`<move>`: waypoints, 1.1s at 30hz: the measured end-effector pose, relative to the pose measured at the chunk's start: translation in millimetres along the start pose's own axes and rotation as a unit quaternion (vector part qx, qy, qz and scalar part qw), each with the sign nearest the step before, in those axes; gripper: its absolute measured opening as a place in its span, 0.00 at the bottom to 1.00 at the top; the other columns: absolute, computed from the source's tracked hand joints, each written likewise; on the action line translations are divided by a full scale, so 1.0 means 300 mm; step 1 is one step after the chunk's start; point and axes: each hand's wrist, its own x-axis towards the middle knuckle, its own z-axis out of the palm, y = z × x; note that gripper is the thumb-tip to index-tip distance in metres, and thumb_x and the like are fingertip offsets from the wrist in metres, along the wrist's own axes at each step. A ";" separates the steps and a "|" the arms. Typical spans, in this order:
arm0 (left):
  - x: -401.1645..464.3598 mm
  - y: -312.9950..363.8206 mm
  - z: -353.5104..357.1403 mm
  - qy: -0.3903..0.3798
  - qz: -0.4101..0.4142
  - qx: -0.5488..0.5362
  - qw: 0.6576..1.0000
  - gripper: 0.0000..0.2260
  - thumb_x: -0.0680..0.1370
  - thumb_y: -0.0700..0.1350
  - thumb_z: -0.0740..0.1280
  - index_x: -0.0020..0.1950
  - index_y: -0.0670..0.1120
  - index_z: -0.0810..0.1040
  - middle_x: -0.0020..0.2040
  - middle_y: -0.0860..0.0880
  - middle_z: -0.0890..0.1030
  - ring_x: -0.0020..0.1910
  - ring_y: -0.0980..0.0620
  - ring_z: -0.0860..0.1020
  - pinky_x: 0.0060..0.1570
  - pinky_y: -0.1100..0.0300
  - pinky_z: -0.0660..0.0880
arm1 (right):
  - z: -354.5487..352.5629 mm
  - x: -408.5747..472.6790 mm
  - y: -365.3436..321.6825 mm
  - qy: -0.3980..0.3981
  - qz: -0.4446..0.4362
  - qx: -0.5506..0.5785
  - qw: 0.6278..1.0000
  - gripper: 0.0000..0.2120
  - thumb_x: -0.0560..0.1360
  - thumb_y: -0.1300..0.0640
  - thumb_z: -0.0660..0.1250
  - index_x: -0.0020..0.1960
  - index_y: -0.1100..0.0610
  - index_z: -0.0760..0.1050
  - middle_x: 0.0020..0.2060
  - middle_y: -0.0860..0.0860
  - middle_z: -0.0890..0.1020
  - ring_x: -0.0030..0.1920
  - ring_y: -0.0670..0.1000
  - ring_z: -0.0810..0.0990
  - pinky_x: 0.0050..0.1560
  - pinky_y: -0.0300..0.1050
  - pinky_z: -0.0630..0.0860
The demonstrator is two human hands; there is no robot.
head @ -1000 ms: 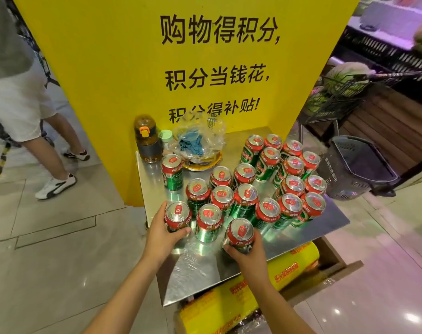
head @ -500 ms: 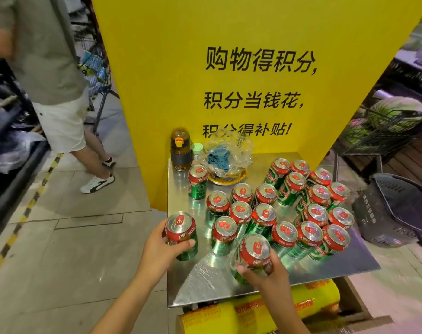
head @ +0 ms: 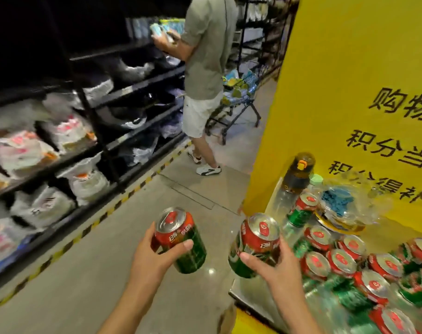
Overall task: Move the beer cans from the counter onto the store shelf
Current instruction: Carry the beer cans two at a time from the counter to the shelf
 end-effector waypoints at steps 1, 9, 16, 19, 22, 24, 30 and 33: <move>-0.015 0.011 -0.053 0.029 -0.001 -0.010 1.000 0.36 0.50 0.53 0.81 0.55 0.57 0.72 0.51 0.56 0.77 0.51 0.55 0.75 0.49 0.57 0.72 | 0.046 0.015 -0.010 -0.029 -0.002 -0.003 1.000 0.36 0.57 0.54 0.80 0.63 0.48 0.70 0.54 0.43 0.79 0.54 0.42 0.76 0.51 0.35 0.73; -0.031 0.061 -0.490 0.217 0.021 -0.051 0.975 0.19 0.66 0.42 0.74 0.53 0.55 0.72 0.48 0.56 0.77 0.46 0.60 0.73 0.42 0.59 0.69 | 0.514 0.077 -0.116 -0.192 -0.014 -0.023 0.981 0.43 0.52 0.44 0.79 0.66 0.47 0.70 0.56 0.44 0.79 0.58 0.46 0.76 0.57 0.43 0.72; 0.033 0.077 -0.961 0.319 0.040 -0.045 0.946 0.23 0.59 0.50 0.75 0.52 0.60 0.74 0.53 0.55 0.79 0.53 0.55 0.75 0.51 0.55 0.71 | 1.076 0.101 -0.196 -0.284 -0.024 -0.024 0.958 0.40 0.50 0.45 0.81 0.60 0.43 0.72 0.55 0.45 0.80 0.58 0.48 0.76 0.59 0.49 0.75; 0.093 0.101 -1.151 0.347 0.045 -0.029 0.936 0.28 0.58 0.52 0.74 0.57 0.58 0.73 0.55 0.53 0.79 0.56 0.51 0.75 0.54 0.52 0.71 | 1.294 0.123 -0.206 -0.305 -0.032 -0.020 0.951 0.36 0.56 0.50 0.81 0.61 0.45 0.72 0.54 0.45 0.80 0.57 0.47 0.76 0.55 0.45 0.74; 0.167 0.130 -1.313 0.359 0.053 -0.008 0.932 0.29 0.59 0.53 0.73 0.60 0.54 0.73 0.55 0.52 0.79 0.57 0.49 0.75 0.55 0.50 0.72 | 1.477 0.157 -0.221 -0.323 -0.037 -0.013 0.946 0.26 0.63 0.59 0.78 0.56 0.44 0.73 0.51 0.43 0.80 0.54 0.43 0.76 0.47 0.37 0.73; 0.229 0.156 -1.400 0.364 0.057 -0.004 0.930 0.30 0.59 0.54 0.73 0.61 0.53 0.73 0.55 0.52 0.79 0.57 0.49 0.76 0.54 0.50 0.73 | 1.586 0.191 -0.238 -0.323 -0.037 -0.012 0.946 0.25 0.64 0.61 0.77 0.55 0.43 0.73 0.51 0.41 0.80 0.53 0.41 0.76 0.45 0.35 0.71; 0.470 0.230 -1.599 0.369 0.068 -0.008 0.927 0.26 0.59 0.55 0.77 0.55 0.58 0.75 0.53 0.56 0.80 0.54 0.56 0.77 0.49 0.55 0.75 | 1.889 0.350 -0.288 -0.342 -0.044 -0.017 0.938 0.25 0.63 0.61 0.78 0.54 0.45 0.75 0.48 0.42 0.82 0.51 0.41 0.78 0.41 0.32 0.72; 0.614 0.253 -1.693 0.386 0.065 -0.013 0.920 0.27 0.58 0.55 0.73 0.56 0.57 0.75 0.53 0.55 0.80 0.55 0.55 0.76 0.51 0.55 0.74 | 2.061 0.469 -0.313 -0.369 -0.052 -0.018 0.928 0.26 0.59 0.56 0.79 0.55 0.48 0.76 0.45 0.43 0.84 0.47 0.39 0.80 0.39 0.29 0.75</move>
